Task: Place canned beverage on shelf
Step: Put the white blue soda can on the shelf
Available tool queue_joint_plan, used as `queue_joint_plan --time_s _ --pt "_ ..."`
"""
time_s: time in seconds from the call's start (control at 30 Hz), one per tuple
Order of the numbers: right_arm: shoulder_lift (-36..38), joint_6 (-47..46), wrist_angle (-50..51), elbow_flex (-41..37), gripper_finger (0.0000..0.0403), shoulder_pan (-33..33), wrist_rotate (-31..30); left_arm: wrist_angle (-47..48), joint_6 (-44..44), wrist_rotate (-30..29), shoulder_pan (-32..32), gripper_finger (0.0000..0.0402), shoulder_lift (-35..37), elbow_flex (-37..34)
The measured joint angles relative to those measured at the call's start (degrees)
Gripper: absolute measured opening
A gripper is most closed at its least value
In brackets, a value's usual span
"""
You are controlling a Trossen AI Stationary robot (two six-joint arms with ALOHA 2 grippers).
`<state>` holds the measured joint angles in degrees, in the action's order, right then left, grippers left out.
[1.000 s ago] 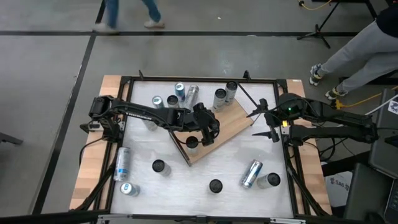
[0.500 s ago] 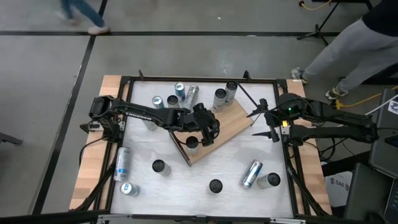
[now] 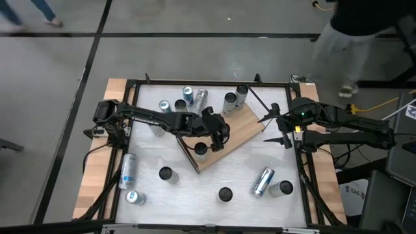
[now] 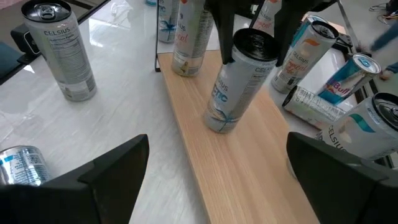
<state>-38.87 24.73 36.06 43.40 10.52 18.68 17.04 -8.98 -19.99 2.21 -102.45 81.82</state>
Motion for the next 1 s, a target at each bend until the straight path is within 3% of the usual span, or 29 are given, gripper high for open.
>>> queue_joint_plan --time_s 0.63,1.0 --pt "0.0 0.0 0.0 0.0 0.0370 0.0 0.0 -0.1 0.6 -0.6 -9.7 0.0236 0.0 0.0" --pt "0.0 0.0 0.0 0.0 0.0370 0.0 0.0 0.4 1.2 -2.7 -11.3 0.0237 0.0 0.0"
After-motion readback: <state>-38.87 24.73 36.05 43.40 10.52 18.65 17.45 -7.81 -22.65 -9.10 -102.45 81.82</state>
